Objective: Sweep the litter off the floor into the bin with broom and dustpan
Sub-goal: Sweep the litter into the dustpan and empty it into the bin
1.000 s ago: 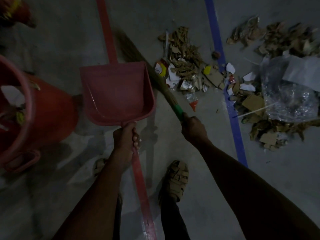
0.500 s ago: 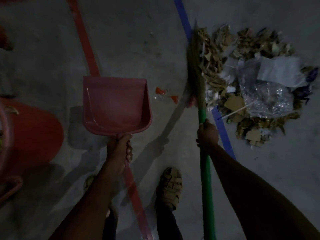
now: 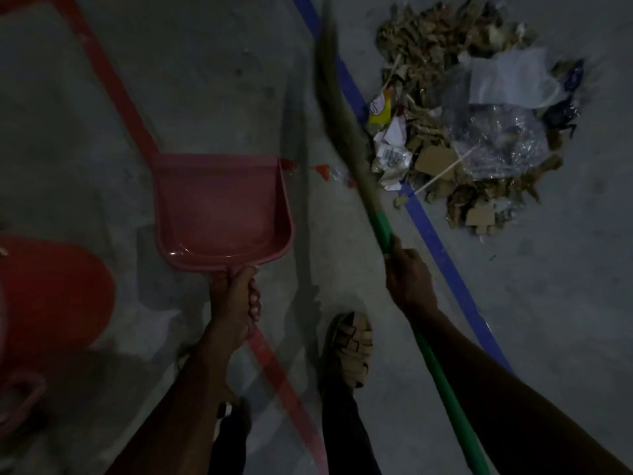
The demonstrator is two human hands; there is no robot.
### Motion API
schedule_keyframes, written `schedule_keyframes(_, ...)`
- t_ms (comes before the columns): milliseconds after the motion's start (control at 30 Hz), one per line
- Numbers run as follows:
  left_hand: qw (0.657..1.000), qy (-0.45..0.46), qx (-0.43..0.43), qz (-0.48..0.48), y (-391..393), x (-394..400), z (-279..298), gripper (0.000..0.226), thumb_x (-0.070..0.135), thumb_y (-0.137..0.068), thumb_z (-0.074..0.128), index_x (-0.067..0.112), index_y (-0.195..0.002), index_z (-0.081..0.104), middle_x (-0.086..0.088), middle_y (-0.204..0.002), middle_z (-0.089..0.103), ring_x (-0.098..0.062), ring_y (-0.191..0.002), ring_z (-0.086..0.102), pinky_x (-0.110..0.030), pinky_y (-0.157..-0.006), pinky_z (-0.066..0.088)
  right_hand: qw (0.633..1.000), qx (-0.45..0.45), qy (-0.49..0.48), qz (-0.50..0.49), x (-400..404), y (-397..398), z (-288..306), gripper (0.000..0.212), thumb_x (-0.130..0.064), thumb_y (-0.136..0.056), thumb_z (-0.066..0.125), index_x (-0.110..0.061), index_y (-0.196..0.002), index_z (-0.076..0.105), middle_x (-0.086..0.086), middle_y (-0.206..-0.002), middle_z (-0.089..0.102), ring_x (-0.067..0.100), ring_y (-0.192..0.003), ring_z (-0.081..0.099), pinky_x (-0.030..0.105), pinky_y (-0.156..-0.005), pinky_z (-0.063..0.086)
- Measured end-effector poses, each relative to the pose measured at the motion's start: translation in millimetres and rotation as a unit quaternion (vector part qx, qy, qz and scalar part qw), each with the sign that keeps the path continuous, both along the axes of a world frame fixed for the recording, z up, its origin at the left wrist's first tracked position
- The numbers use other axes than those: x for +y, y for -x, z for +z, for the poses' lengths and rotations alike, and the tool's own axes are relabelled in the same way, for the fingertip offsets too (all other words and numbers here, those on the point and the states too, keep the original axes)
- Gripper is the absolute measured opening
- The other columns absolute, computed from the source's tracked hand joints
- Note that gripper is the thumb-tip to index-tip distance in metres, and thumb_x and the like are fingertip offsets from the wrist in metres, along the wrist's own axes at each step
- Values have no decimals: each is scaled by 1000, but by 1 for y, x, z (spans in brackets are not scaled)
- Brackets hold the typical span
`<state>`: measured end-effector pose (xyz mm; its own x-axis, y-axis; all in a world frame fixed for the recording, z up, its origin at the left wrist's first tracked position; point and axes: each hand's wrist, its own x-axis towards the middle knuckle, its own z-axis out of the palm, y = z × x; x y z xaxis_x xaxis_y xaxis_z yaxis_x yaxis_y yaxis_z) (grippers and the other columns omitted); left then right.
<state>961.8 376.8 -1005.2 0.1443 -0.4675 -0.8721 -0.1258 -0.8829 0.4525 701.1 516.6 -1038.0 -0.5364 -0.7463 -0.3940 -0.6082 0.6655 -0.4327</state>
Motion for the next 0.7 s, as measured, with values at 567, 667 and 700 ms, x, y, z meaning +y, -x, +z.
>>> schedule_keyframes(567,1000,11,-18,10,35,18,5,33,18,-89,66,12,-63,47,0,-39,38,-13,-28,31,-18,-40,26,981,59,-182,15,6,69,0,45,-26,-104,42,-19,-148,36,7,-94,46,19,-68,50,29,-48,36)
schedule_keyframes(667,1000,9,-15,3,59,19,10,32,19,-91,65,13,-65,47,1,-40,38,-11,-28,31,-15,-35,23,977,110,-183,1,9,108,16,51,-21,-102,45,-19,-150,29,14,-101,48,28,-62,46,35,-52,44)
schedule_keyframes(700,1000,5,-15,-1,66,18,10,33,20,-90,66,15,-64,46,1,-41,38,-11,-28,30,-15,-35,23,977,121,-176,10,11,116,21,53,-19,-101,46,-19,-150,27,15,-103,47,29,-59,44,35,-51,43)
